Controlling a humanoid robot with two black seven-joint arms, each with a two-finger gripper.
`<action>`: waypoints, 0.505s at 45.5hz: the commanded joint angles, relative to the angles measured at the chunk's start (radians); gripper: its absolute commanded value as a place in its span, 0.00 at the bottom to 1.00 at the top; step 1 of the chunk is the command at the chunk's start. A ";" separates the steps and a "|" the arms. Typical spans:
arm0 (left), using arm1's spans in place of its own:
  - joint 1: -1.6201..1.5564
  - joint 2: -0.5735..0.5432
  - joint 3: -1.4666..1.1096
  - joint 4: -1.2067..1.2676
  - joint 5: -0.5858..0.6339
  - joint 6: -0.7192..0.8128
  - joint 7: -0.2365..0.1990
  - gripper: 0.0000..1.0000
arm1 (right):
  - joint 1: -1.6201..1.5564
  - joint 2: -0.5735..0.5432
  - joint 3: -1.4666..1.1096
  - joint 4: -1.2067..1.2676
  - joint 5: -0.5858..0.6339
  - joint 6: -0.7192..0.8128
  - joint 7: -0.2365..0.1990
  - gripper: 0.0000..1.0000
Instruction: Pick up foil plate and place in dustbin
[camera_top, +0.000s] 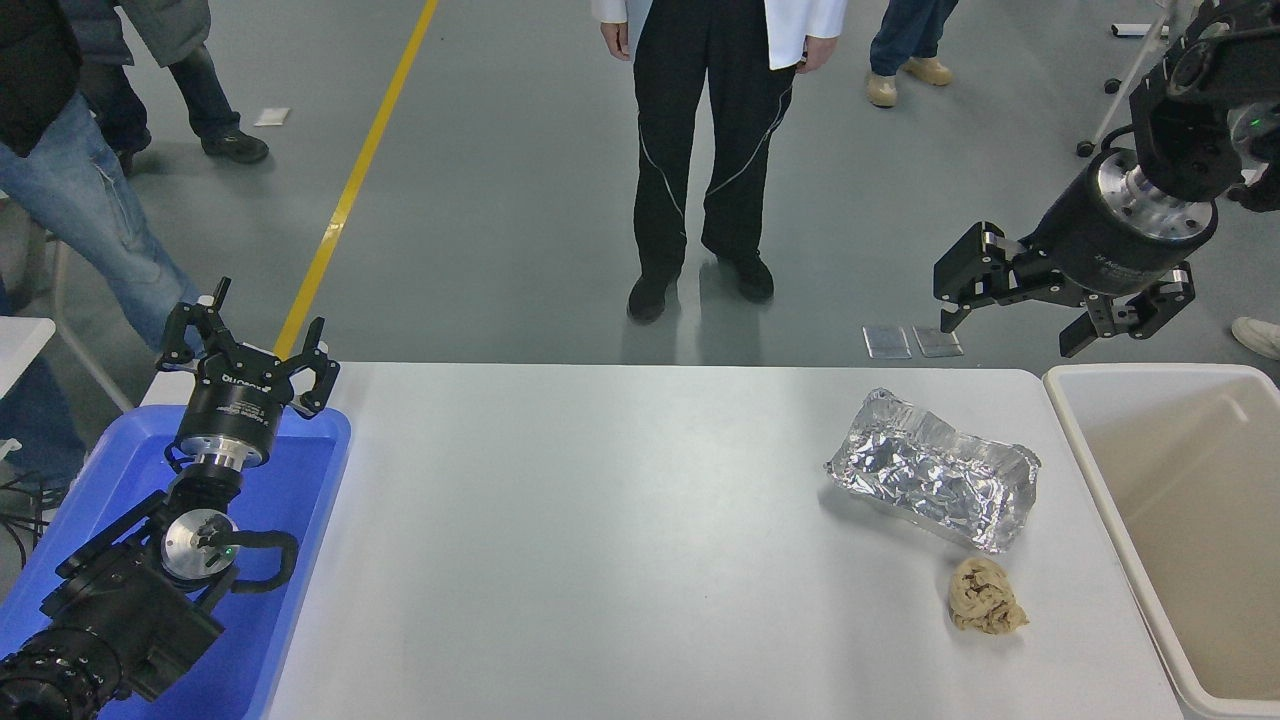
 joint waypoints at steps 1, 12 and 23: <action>-0.001 -0.001 0.000 0.000 0.002 0.000 0.000 0.98 | -0.009 0.000 0.003 -0.015 0.000 0.000 0.000 1.00; 0.001 0.000 0.001 0.000 0.000 0.000 0.000 0.98 | -0.017 0.000 0.003 -0.017 0.000 0.000 0.000 1.00; -0.001 0.000 0.001 0.000 0.002 0.000 0.000 0.98 | -0.017 0.000 0.005 -0.040 0.003 0.000 0.000 1.00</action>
